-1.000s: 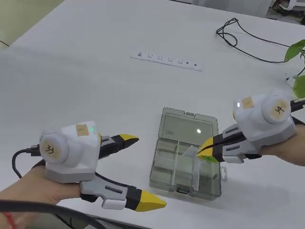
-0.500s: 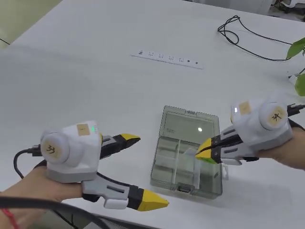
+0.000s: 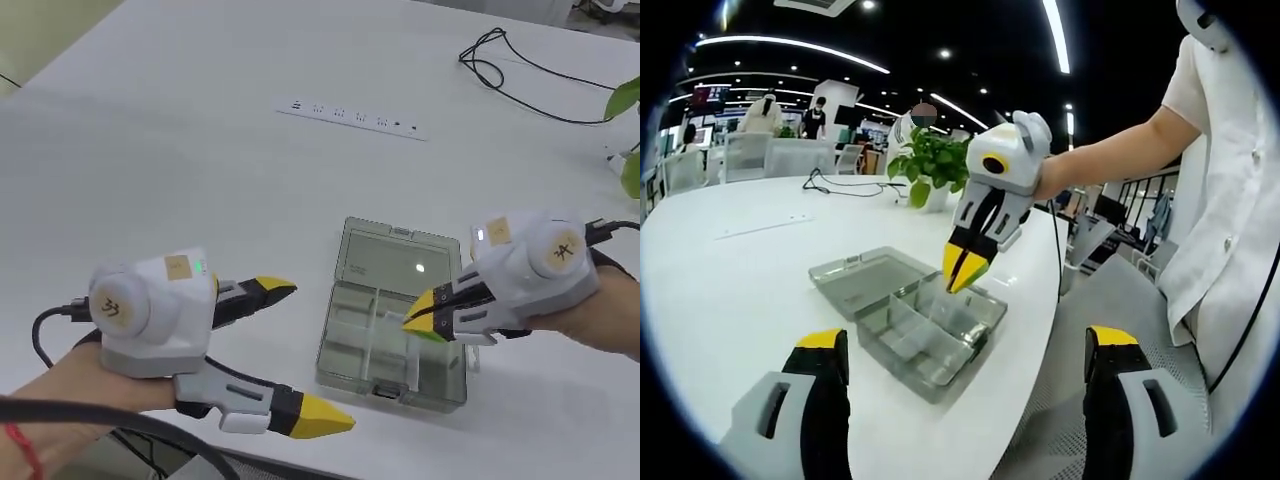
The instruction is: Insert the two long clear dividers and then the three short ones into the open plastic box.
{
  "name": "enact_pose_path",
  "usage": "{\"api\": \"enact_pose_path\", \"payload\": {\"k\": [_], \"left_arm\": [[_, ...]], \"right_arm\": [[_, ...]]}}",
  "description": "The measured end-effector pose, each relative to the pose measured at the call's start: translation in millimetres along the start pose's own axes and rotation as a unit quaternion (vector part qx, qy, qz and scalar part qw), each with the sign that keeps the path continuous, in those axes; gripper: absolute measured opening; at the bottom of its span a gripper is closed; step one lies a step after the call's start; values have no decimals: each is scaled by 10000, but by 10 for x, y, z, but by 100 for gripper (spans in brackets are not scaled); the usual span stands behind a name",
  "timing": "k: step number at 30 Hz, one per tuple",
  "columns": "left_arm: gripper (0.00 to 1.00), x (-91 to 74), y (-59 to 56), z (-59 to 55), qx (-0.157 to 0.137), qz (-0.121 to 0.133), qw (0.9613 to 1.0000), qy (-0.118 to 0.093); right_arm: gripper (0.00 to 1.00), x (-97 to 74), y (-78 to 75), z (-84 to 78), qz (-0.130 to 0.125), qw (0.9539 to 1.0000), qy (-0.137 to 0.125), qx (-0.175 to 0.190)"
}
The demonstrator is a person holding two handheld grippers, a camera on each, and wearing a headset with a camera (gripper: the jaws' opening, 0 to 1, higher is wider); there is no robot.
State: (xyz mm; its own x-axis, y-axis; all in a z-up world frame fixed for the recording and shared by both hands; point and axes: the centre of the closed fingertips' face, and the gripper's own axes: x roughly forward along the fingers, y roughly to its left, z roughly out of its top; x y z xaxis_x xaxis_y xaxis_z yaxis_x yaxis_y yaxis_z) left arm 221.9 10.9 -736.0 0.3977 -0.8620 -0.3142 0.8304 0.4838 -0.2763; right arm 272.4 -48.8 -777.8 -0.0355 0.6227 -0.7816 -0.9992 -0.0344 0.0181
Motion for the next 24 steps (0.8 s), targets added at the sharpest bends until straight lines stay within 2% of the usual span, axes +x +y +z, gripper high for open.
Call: {"api": "enact_pose_path", "payload": {"k": [10,17,24], "left_arm": [[100,-5,18,-41,49,13,10000,76],[100,-2,34,-54,86,24,9999,125],[100,9,34,-47,104,13,9998,144]], "right_arm": [[3,150,0,-99,41,9996,291,49],[3,247,14,-176,49,9984,555,-84],[3,303,20,-226,52,9975,688,-121]]}}
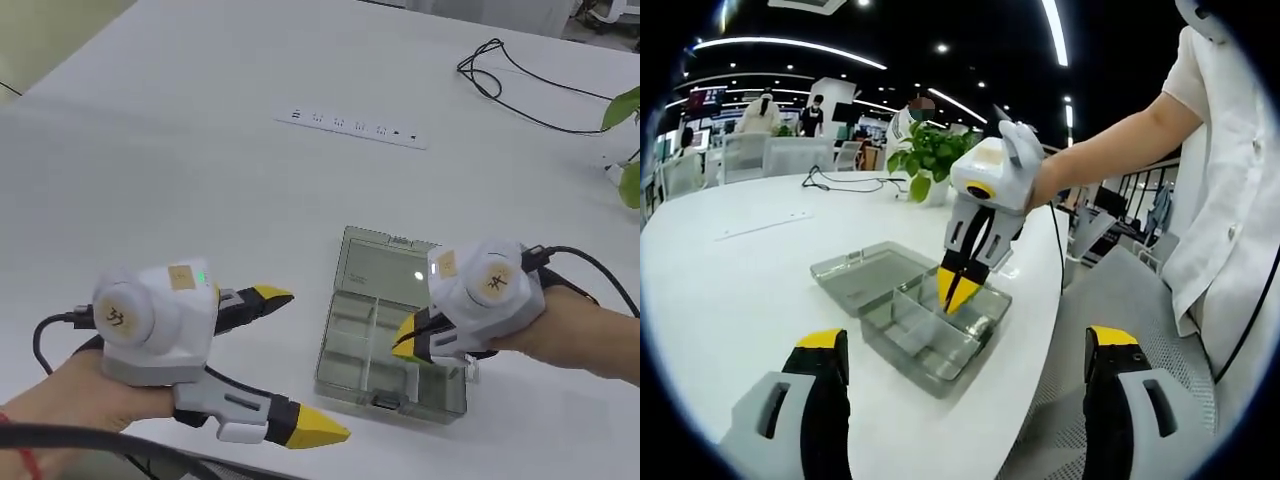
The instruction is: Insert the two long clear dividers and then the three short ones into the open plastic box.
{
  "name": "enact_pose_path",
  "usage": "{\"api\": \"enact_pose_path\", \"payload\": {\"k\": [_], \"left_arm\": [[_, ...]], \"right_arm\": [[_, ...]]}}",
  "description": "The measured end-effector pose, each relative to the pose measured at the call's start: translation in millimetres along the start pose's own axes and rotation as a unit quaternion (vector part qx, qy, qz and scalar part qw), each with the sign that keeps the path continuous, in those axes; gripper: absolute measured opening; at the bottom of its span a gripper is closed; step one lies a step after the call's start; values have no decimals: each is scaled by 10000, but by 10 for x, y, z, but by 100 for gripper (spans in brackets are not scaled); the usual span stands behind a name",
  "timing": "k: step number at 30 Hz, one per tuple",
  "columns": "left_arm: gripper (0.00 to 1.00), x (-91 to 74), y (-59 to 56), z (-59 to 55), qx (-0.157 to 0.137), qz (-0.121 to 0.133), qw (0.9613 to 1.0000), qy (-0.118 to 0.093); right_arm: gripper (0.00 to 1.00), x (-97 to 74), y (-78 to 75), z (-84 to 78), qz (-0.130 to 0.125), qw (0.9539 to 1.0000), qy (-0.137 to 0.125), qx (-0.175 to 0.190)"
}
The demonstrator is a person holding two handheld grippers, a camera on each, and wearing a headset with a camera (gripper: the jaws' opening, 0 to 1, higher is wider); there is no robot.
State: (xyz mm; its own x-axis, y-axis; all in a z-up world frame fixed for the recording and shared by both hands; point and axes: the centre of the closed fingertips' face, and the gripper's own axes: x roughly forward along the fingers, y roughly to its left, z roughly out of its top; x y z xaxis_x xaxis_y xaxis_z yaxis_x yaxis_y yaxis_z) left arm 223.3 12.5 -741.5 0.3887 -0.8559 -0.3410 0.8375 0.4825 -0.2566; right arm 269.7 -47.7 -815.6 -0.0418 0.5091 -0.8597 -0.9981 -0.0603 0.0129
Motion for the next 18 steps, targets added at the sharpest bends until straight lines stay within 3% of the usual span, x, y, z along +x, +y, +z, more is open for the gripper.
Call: {"api": "enact_pose_path", "payload": {"k": [13,18], "left_arm": [[100,-11,14,0,-3,3,10000,10],[100,-23,14,11,18,18,10000,23]], "right_arm": [[4,13,-6,-5,-82,10000,26,25],[9,-128,-49,58,-245,9992,-232,204]]}}
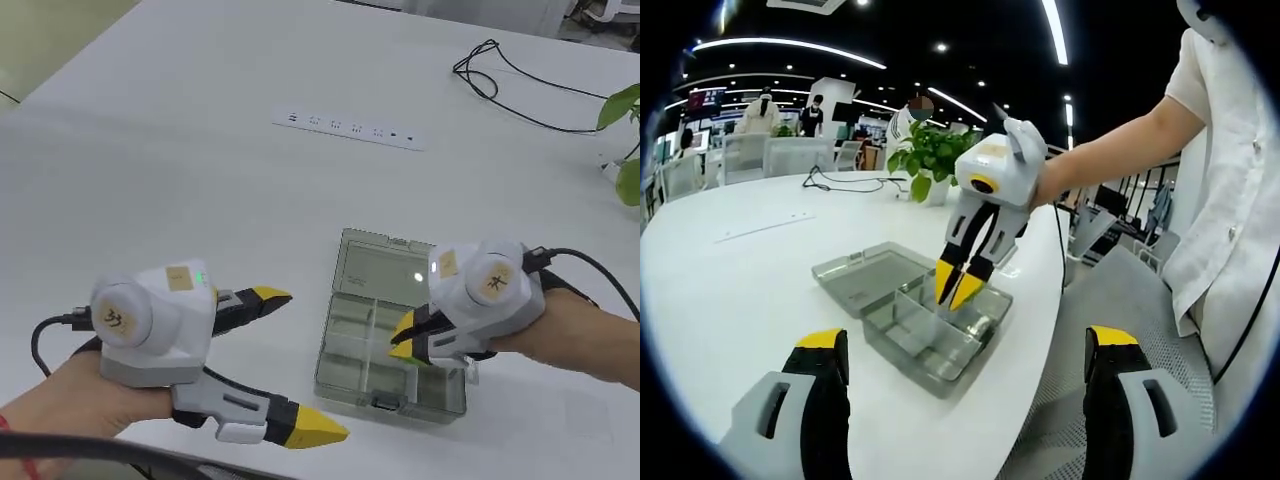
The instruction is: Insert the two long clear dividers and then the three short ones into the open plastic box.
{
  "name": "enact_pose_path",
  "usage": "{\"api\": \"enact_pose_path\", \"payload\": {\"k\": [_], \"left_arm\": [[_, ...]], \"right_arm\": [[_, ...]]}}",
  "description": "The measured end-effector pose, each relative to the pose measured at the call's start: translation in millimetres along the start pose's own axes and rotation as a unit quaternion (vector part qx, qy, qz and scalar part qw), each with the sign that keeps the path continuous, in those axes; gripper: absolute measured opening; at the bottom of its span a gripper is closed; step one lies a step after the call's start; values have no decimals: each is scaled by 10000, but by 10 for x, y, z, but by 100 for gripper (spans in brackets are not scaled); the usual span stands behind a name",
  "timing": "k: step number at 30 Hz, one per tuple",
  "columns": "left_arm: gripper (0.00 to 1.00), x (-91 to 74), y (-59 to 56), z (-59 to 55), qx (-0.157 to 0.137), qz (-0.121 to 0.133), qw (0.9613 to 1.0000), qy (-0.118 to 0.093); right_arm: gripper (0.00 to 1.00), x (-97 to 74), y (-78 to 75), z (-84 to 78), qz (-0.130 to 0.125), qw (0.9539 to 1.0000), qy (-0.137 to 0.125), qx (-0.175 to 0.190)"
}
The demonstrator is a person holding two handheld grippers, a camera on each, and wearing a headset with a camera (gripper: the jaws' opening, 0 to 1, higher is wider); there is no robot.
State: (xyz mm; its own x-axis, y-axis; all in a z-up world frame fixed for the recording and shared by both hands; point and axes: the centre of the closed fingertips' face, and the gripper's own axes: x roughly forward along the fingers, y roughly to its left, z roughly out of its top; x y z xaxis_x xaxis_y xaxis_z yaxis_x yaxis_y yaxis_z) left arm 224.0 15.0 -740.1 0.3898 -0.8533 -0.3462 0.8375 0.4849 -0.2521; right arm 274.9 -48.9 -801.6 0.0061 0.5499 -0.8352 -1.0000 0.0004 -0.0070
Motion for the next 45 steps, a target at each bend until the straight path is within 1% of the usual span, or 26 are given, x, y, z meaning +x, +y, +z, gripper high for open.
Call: {"api": "enact_pose_path", "payload": {"k": [3,5,8,12,16,23,27,29,32,34,35,36,37,40,41,42,43,44,45], "left_arm": [[100,-6,1,4,-17,13,10000,-7],[100,-9,-3,3,-18,19,10000,-2],[100,-9,-3,5,-14,32,10000,1],[100,-14,4,-5,-11,44,10000,28],[100,-12,11,-15,26,64,9999,75],[100,-12,17,12,25,68,10000,61],[100,-18,27,16,26,88,9999,61],[100,-22,24,29,16,91,10000,35],[100,-22,20,24,26,92,9999,58],[100,-22,22,27,17,101,9999,48],[100,-22,23,32,13,103,9999,36],[100,-23,22,38,12,103,9999,26],[100,-24,21,39,12,104,9999,27],[100,-23,18,38,5,104,9999,39],[100,-24,16,40,4,103,9999,39],[100,-24,14,47,5,99,9999,27],[100,-24,13,52,8,97,10000,21],[100,-24,16,56,8,99,9999,17],[100,-24,20,57,6,103,9999,19]], "right_arm": [[13,-102,-39,16,-89,9997,-154,138],[15,-210,-56,34,-146,9990,-302,287],[21,-373,-84,31,-223,9973,-503,489],[26,-524,-108,-36,-323,9960,-575,605],[32,-661,-96,-109,-369,9946,-652,714],[41,-833,-20,-260,-434,9935,-625,851],[44,-905,19,-395,-454,9933,-539,911],[46,-941,36,-496,-475,9933,-463,944],[47,-990,53,-705,-527,9937,-272,948],[48,-1016,65,-827,-535,9927,-191,1060],[48,-1019,71,-852,-534,9928,-168,1062],[49,-1034,85,-954,-531,9929,-64,1059],[49,-1040,96,-1006,-515,9928,-25,1079],[50,-1059,137,-1195,-451,9930,222,1073],[50,-1057,153,-1260,-417,9928,271,1088],[51,-1056,156,-1275,-410,9927,271,1103],[51,-1053,172,-1340,-372,9921,329,1152],[51,-1050,182,-1394,-350,9921,408,1137],[51,-1047,190,-1478,-331,9920,543,1091]]}}
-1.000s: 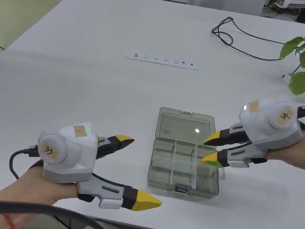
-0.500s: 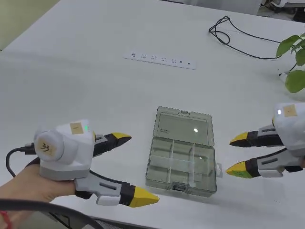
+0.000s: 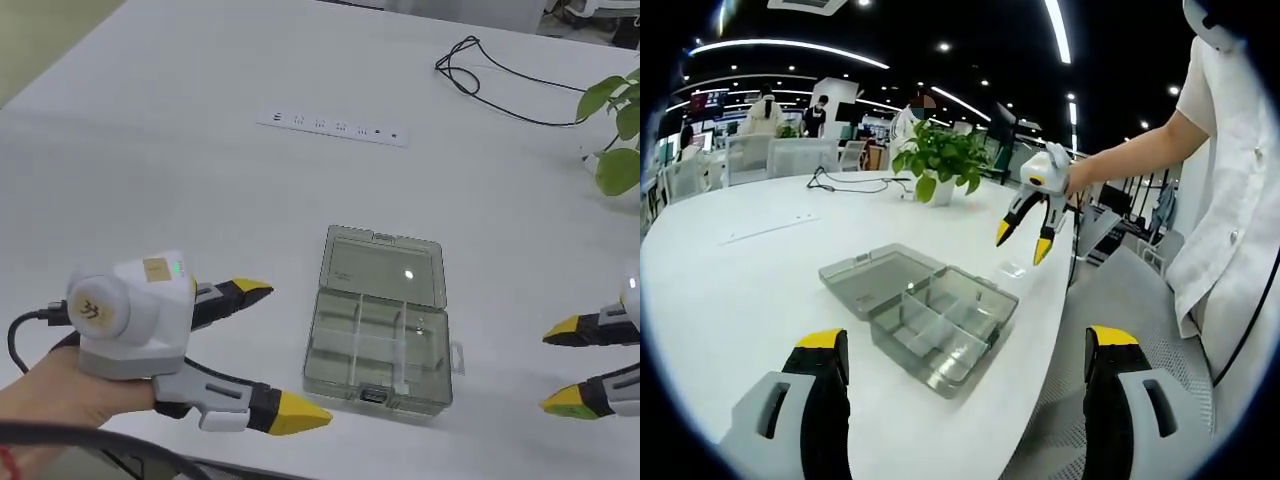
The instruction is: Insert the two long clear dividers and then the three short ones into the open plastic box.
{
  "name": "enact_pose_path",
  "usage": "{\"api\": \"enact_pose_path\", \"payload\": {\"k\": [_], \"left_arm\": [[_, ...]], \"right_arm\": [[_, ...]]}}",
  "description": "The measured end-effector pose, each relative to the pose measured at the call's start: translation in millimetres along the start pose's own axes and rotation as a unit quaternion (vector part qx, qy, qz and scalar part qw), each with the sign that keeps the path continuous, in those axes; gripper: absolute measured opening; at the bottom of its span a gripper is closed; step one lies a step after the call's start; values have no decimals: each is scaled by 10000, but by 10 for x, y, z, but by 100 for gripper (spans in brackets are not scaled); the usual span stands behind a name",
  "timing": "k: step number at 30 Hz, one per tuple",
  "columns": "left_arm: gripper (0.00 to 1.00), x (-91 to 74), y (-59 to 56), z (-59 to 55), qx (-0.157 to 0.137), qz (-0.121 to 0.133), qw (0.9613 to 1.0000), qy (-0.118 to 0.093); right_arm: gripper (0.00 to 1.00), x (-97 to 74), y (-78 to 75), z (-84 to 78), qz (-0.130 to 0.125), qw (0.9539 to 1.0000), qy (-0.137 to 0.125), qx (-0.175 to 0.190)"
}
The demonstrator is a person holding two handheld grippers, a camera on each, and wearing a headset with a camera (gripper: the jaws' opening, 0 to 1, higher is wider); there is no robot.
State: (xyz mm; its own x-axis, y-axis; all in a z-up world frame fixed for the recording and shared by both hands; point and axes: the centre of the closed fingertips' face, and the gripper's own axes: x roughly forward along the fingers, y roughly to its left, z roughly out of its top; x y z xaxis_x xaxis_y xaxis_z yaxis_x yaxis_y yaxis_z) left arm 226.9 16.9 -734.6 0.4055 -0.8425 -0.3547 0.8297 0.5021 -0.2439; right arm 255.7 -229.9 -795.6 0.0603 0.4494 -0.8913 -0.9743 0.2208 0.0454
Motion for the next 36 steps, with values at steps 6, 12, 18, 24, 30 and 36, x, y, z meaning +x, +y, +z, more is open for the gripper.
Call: {"api": "enact_pose_path", "payload": {"k": [6,12,18,24,30,36], "left_arm": [[100,-3,12,11,9,-10,10000,7],[100,-14,20,-1,15,-18,10000,46],[100,-20,33,-22,12,-21,10000,82],[100,-18,40,-30,-13,-13,10000,83],[100,-17,46,-36,-17,-16,10000,80],[100,-15,43,-37,-22,-20,10000,79]], "right_arm": [[51,74,-60,-261,15,9994,345,-28],[50,151,-114,-481,-8,9960,826,-328],[46,209,-141,-617,-46,9920,1133,-548],[42,236,-152,-719,-59,9889,1318,-686],[39,218,-151,-711,-67,9895,1293,-643],[33,215,-156,-700,-77,9891,1327,-636]]}}
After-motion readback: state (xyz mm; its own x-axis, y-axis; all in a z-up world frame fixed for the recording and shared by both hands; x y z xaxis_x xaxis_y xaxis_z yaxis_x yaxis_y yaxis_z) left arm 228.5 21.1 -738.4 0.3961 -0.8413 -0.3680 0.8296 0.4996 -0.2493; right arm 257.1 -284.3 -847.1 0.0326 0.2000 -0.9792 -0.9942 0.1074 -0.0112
